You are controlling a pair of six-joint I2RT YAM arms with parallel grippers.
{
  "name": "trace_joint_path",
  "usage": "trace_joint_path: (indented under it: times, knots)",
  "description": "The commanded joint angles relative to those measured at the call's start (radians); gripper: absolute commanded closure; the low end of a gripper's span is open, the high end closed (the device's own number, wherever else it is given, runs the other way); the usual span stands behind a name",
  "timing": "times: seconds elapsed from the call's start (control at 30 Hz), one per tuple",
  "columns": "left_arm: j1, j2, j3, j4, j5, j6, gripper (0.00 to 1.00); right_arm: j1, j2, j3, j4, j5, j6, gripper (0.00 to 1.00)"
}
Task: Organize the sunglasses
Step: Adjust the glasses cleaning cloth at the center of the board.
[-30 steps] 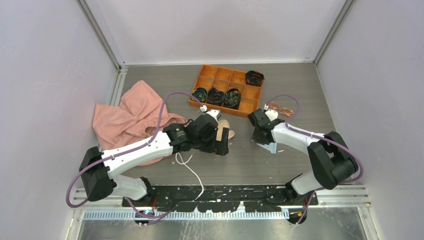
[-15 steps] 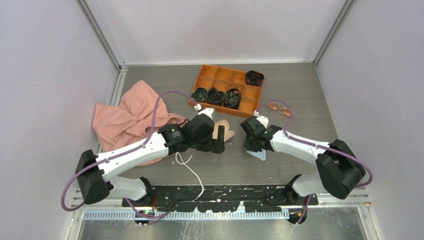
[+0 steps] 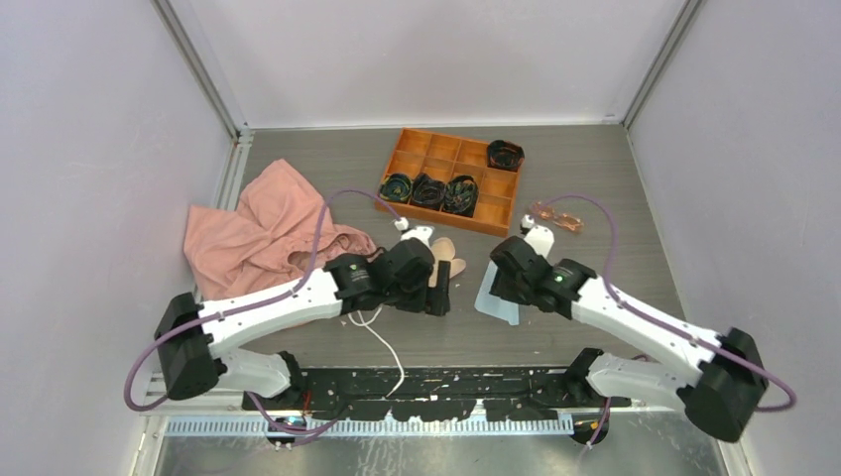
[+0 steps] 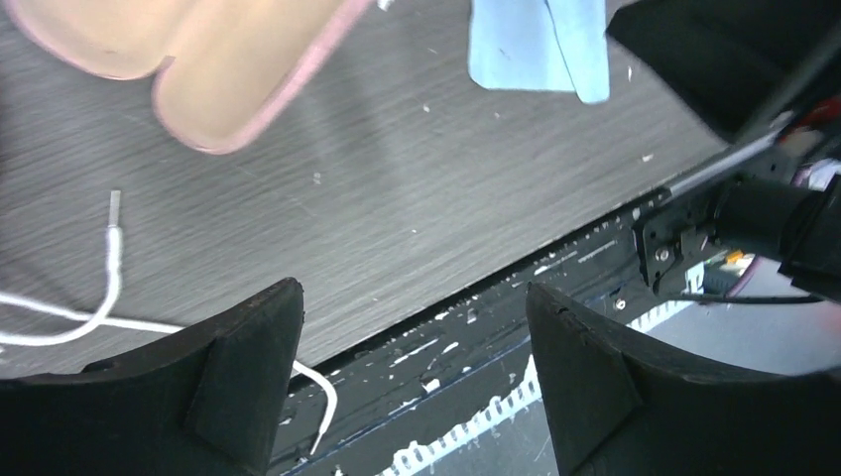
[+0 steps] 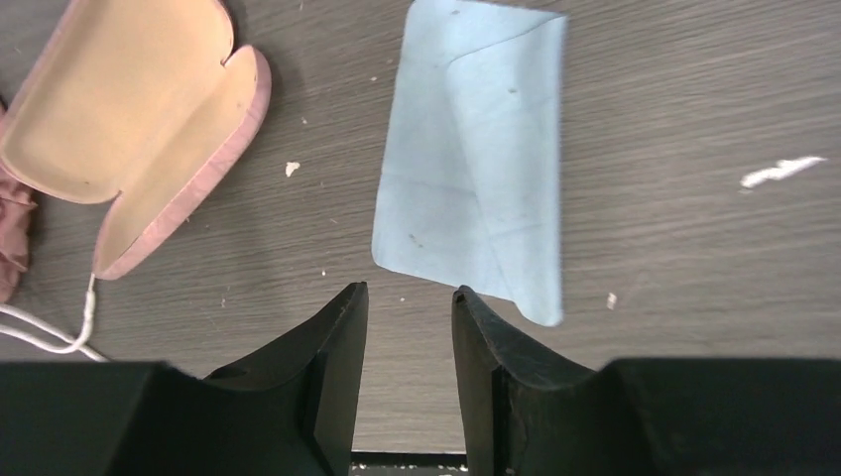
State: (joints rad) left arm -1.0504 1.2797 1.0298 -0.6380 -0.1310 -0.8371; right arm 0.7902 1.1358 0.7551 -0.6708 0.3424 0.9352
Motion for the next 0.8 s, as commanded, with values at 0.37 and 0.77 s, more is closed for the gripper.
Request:
trace_joint_path:
  times: [0.37, 0.77]
  knots:
    - [-0.135, 0.553, 0.324, 0.079, -0.074, -0.145, 0.27, -0.033, -0.421, -0.083, -0.380, 0.241, 0.228, 0.57]
    - [-0.130, 0.780, 0.493, -0.006, -0.149, -0.195, 0.46, -0.033, -0.440, -0.062, -0.398, 0.257, 0.248, 0.57]
